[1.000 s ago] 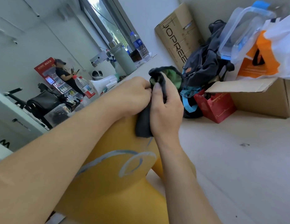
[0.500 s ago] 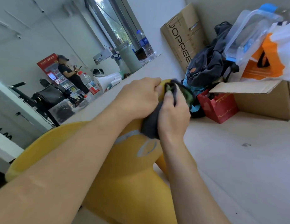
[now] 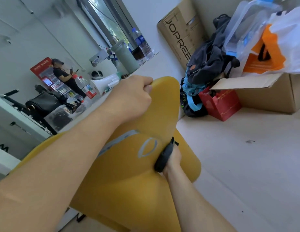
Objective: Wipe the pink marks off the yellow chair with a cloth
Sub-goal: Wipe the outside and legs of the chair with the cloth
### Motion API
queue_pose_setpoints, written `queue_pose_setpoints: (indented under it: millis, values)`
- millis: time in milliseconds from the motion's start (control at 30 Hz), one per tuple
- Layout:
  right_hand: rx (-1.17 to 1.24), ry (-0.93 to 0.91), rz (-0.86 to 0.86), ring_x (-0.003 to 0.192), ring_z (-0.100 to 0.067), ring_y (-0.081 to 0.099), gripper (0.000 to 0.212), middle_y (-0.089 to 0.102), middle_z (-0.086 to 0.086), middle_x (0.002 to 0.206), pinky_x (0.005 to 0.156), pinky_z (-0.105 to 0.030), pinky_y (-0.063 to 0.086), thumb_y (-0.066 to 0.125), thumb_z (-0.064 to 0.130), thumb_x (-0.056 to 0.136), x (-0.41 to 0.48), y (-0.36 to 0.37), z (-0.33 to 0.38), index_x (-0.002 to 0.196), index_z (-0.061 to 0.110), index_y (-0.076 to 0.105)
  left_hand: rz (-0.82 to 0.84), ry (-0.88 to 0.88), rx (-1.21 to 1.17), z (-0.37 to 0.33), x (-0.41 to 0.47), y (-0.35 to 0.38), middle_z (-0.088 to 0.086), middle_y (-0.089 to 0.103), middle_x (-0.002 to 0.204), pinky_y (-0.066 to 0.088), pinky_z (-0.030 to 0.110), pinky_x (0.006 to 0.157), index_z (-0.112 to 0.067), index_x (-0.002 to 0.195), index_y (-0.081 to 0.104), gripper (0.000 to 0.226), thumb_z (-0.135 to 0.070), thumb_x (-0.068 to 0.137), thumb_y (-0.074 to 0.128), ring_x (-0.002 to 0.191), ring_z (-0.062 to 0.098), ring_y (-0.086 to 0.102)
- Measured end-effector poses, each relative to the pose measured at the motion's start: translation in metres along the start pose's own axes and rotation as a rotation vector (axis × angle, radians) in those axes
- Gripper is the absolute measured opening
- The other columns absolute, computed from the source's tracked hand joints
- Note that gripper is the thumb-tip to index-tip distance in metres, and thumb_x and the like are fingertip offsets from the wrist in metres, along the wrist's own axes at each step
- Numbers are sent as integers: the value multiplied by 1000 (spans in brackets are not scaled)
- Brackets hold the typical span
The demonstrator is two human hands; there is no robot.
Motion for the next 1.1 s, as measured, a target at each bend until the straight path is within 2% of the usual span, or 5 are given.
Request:
queue_pose_setpoints:
  millis: [133, 367, 667, 967, 1100]
  values:
    - [-253, -244, -67, 107, -26, 59, 41, 63, -7, 122, 100, -43, 45, 37, 37, 98, -48, 10, 48, 129, 17, 56, -6, 2, 19, 0, 6, 2, 20, 60, 100, 44, 35, 77, -19, 91, 53, 16, -14, 96, 39, 88, 26, 52]
    - [-371, -1345, 71, 128, -8, 49, 41, 57, 7, 137, 108, -34, 37, 45, 31, 96, -192, 82, 125, 136, 29, 53, 3, -100, -193, -1, 34, 6, 7, 68, 98, 49, 32, 89, -11, 98, 70, 25, -10, 94, 45, 94, 23, 60]
    - [-298, -242, -55, 122, -30, 52, 39, 58, -6, 131, 105, -45, 40, 34, 31, 102, -45, -1, 10, 135, 18, 52, 37, -8, -2, 19, -20, 0, -10, 39, 149, 23, 16, 90, -42, 144, 31, 43, -35, 102, 32, 136, 16, 34]
    - [-334, -1257, 134, 127, -11, 51, 38, 61, 3, 131, 107, -35, 40, 46, 31, 95, -170, 80, 134, 129, 23, 60, 10, -28, -184, 25, -7, 2, 3, 50, 141, 32, 25, 105, -32, 138, 47, 38, -26, 101, 39, 127, 16, 46]
    - [-251, -1009, 19, 125, -10, 51, 38, 60, 3, 132, 107, -32, 39, 44, 29, 98, -124, 53, 109, 133, 20, 57, 31, -53, -195, 24, -9, 0, 7, 50, 139, 29, 18, 100, -29, 140, 46, 39, -25, 101, 39, 126, 15, 47]
Point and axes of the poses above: each hand's wrist, its own x-axis towards the middle knuckle, its own y-axis out of the palm, z = x × y, the point moved 5 cm from there along x, towards the middle knuckle
